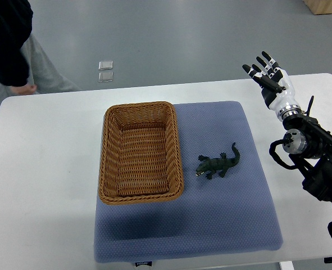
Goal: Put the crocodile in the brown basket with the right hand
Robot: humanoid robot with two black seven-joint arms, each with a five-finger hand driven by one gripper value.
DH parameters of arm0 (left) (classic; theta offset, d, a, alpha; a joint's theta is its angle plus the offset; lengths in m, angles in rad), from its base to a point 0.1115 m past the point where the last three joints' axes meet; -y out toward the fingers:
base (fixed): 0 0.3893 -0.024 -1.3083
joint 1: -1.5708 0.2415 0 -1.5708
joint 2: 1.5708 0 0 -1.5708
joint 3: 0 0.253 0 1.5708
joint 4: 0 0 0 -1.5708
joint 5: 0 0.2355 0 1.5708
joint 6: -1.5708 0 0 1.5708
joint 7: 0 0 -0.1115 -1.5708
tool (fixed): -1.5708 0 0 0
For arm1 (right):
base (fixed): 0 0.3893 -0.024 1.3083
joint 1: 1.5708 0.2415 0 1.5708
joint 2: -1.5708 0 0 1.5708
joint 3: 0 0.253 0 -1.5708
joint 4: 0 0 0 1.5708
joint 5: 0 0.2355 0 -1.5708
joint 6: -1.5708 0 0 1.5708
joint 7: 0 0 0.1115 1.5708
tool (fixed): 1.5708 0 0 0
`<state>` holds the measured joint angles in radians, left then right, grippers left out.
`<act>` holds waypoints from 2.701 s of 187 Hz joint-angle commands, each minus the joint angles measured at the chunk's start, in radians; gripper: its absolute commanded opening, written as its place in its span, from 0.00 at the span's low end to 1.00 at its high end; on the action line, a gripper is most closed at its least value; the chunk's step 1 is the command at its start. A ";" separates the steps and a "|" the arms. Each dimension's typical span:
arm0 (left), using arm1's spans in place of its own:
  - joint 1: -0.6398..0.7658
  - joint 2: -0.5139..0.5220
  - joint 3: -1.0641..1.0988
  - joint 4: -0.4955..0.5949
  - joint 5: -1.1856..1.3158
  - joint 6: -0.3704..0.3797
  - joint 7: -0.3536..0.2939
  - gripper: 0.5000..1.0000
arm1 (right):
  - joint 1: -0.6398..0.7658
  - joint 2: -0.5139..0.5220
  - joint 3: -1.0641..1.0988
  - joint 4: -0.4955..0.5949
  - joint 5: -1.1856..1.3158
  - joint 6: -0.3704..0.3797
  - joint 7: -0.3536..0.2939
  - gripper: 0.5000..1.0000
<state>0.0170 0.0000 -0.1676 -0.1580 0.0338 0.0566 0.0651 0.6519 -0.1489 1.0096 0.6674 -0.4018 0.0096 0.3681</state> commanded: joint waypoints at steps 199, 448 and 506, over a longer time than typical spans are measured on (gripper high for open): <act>-0.005 0.000 0.000 0.006 0.002 0.000 0.002 1.00 | 0.002 -0.001 0.000 0.000 0.001 0.001 0.003 0.85; -0.006 0.000 0.000 0.006 0.002 0.000 0.002 1.00 | 0.357 -0.495 -0.720 0.475 -0.657 0.087 0.011 0.85; -0.006 0.000 0.002 0.005 0.000 0.000 0.002 1.00 | 0.402 -0.503 -0.733 0.580 -1.066 0.276 0.008 0.84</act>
<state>0.0107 0.0000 -0.1668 -0.1532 0.0347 0.0568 0.0676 1.0492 -0.6517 0.2819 1.2249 -1.3427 0.2311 0.3789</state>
